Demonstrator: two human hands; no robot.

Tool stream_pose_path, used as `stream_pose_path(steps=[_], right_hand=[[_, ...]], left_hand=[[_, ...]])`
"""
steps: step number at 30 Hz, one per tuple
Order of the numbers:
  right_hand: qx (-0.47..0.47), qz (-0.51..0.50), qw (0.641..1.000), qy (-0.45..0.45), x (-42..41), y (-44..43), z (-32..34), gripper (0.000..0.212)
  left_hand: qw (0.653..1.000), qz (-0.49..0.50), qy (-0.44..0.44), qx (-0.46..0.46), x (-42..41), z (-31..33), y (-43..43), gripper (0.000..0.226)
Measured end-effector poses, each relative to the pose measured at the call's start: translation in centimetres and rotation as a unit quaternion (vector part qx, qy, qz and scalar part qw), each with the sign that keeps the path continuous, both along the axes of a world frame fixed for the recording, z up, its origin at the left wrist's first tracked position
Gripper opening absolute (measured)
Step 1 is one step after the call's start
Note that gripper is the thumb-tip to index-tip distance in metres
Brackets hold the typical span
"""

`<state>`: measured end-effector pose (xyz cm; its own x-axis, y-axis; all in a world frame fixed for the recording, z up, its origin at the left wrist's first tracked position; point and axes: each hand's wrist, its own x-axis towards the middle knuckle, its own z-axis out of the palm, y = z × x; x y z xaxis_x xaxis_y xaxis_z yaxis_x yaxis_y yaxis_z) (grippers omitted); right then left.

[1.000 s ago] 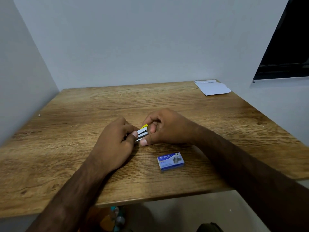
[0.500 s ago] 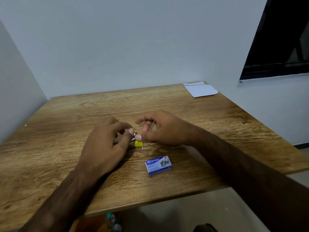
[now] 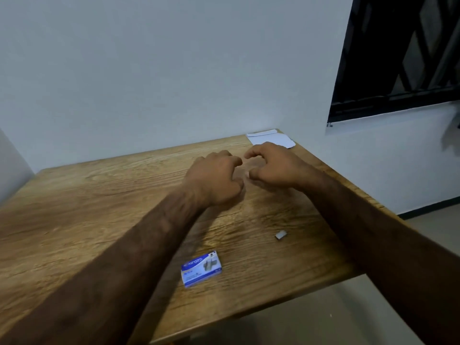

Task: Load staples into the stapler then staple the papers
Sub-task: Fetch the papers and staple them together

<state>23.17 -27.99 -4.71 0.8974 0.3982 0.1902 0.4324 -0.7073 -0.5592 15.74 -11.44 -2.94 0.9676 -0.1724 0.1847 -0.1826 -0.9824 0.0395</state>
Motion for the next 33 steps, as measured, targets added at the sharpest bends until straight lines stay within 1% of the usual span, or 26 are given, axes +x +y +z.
stream_pose_path(steps=[4, 7, 9, 11, 13, 15, 18, 21, 23, 26, 28, 30, 33], right_hand=[[-0.020, -0.106, 0.994, -0.029, 3.0, -1.7, -1.1, 0.061], [-0.086, -0.155, 0.983, -0.047, 4.5, -2.3, -1.9, 0.064], [-0.101, -0.165, 0.980, -0.047, 5.5, -2.9, -2.1, 0.069], [-0.110, -0.153, 0.981, -0.051, 6.0, -3.1, -2.0, 0.082], [-0.119, -0.142, 0.982, -0.045, 6.4, -3.0, -1.8, 0.088], [-0.140, -0.137, 0.980, -0.035, 6.8, -2.8, -2.2, 0.080], [-0.158, -0.129, 0.979, -0.029, 7.5, -2.9, -2.8, 0.067], [-0.158, -0.117, 0.980, -0.027, 8.2, -2.9, -3.1, 0.064], [-0.160, -0.109, 0.981, -0.013, 8.5, -2.9, -3.2, 0.061], [-0.173, -0.102, 0.980, -0.009, 8.5, -3.0, -3.0, 0.049], [-0.177, -0.105, 0.978, -0.025, 8.4, -3.0, -2.9, 0.043], [-0.163, -0.102, 0.980, -0.045, 8.3, -3.0, -2.8, 0.042], [-0.137, -0.081, 0.985, -0.060, 7.9, -2.7, -2.6, 0.035]], left_hand=[[0.999, 0.007, 0.036, 0.031, 3.5, -0.8, -2.3, 0.050], [0.998, -0.001, 0.050, 0.050, 5.3, -1.2, -3.7, 0.044], [0.998, -0.010, 0.048, 0.048, 6.8, -1.3, -4.6, 0.042], [0.998, -0.015, 0.049, 0.038, 7.9, -1.4, -5.3, 0.047], [0.998, -0.014, 0.053, 0.024, 9.0, -1.5, -5.9, 0.046], [0.997, -0.009, 0.075, 0.015, 10.0, -1.8, -6.3, 0.051], [0.995, -0.008, 0.101, 0.004, 11.1, -2.2, -6.5, 0.069], [0.994, -0.004, 0.105, -0.018, 12.0, -2.6, -6.1, 0.075], [0.993, -0.009, 0.114, -0.020, 12.5, -2.8, -5.9, 0.070], [0.993, -0.028, 0.115, -0.017, 12.5, -3.0, -5.7, 0.052], [0.995, -0.034, 0.092, -0.012, 12.3, -3.1, -5.6, 0.041], [0.997, -0.036, 0.064, 0.009, 11.9, -3.0, -5.2, 0.038], [0.997, -0.037, 0.037, 0.051, 11.2, -2.5, -4.1, 0.030]])
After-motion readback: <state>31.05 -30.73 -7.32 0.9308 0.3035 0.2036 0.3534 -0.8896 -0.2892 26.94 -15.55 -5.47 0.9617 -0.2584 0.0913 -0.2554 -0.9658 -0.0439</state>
